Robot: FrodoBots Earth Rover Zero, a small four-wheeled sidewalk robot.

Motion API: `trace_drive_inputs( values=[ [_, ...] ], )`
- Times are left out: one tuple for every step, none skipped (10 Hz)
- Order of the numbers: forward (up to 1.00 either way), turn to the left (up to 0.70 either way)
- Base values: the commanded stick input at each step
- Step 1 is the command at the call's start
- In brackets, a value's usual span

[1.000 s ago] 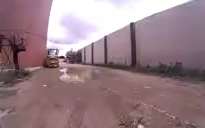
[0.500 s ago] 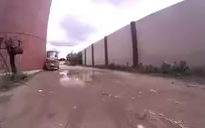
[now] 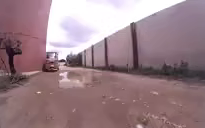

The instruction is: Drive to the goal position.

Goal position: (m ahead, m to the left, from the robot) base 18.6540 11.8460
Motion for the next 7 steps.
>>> trace_drive_inputs(
  values=[
    [0.50,-0.01],
    [0.50,-0.01],
    [0.50,-0.01],
    [0.50,-0.01],
    [0.50,-0.01],
    [0.50,-0.01],
    [0.50,-0.01]
  ],
)
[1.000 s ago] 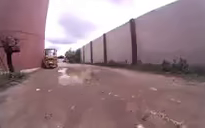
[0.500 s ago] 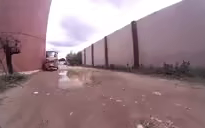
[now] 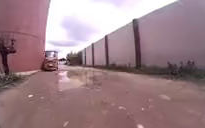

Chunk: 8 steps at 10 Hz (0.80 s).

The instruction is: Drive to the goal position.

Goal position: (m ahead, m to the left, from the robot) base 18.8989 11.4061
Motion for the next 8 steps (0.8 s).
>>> trace_drive_inputs(
  values=[
    [0.50,-0.01],
    [0.50,-0.01],
    [0.50,-0.01],
    [0.50,-0.01],
    [0.50,-0.01],
    [0.50,-0.01],
    [0.50,-0.01],
    [0.50,-0.01]
  ],
)
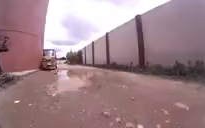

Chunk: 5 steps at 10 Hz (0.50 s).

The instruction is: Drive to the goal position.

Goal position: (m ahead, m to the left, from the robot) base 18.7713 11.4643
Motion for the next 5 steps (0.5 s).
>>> trace_drive_inputs(
  values=[
    [0.50,-0.01],
    [0.50,-0.01],
    [0.50,-0.01],
    [0.50,-0.01],
    [0.50,-0.01]
  ],
)
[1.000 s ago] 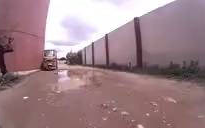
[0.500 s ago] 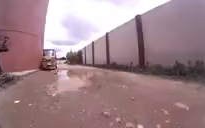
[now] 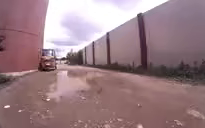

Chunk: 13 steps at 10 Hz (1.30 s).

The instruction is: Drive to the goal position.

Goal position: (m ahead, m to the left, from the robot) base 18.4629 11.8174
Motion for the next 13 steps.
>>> trace_drive_inputs(
  values=[
    [0.50,-0.01],
    [0.50,-0.01],
    [0.50,-0.01],
    [0.50,-0.01],
    [0.50,-0.01],
    [0.50,-0.01],
    [0.50,-0.01],
    [0.50,-0.01],
    [0.50,-0.01],
    [0.50,-0.01],
    [0.50,-0.01],
    [0.50,-0.01],
    [0.50,-0.01]
  ],
)
